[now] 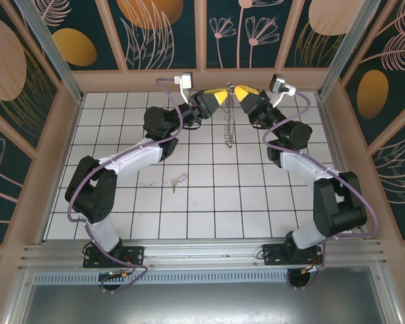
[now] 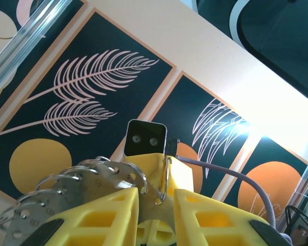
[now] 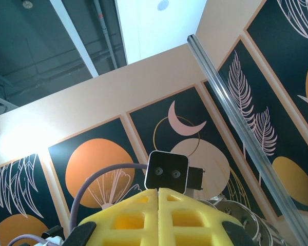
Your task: Put the keys on the keyring
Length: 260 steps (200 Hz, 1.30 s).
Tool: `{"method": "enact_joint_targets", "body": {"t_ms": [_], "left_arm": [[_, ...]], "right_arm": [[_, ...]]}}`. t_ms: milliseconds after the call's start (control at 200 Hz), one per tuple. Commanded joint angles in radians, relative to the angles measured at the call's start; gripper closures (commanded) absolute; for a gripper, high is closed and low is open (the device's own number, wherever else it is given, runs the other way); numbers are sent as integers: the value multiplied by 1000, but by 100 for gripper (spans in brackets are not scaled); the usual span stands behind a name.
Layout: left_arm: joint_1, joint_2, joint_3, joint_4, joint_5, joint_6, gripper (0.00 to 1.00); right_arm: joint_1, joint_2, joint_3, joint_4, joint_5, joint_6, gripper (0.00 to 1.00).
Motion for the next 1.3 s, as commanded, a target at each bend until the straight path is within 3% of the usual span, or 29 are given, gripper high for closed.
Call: {"method": "enact_joint_targets", "body": {"t_ms": [0,535,721,961,1151,1296], "left_arm": [[1,17,16,94,20,-37,74],[-13,48,45,123,16,-57,71],[-14,53,54,106,12,-50,62],[-14,48,54,90,2,-34,61],[-16,36,50,51,-22,-1,55],[-18,28,51,15,-37,31,57]], "right_arm": [[6,-6,27,156,16,-15,100],[10,1,20,155,17,-11,100],[15,3,17,155,16,-10,100],[18,4,3,155,12,-14,100],[20,4,-11,151,8,-19,100],[22,7,-21,149,6,-23,100]]}}
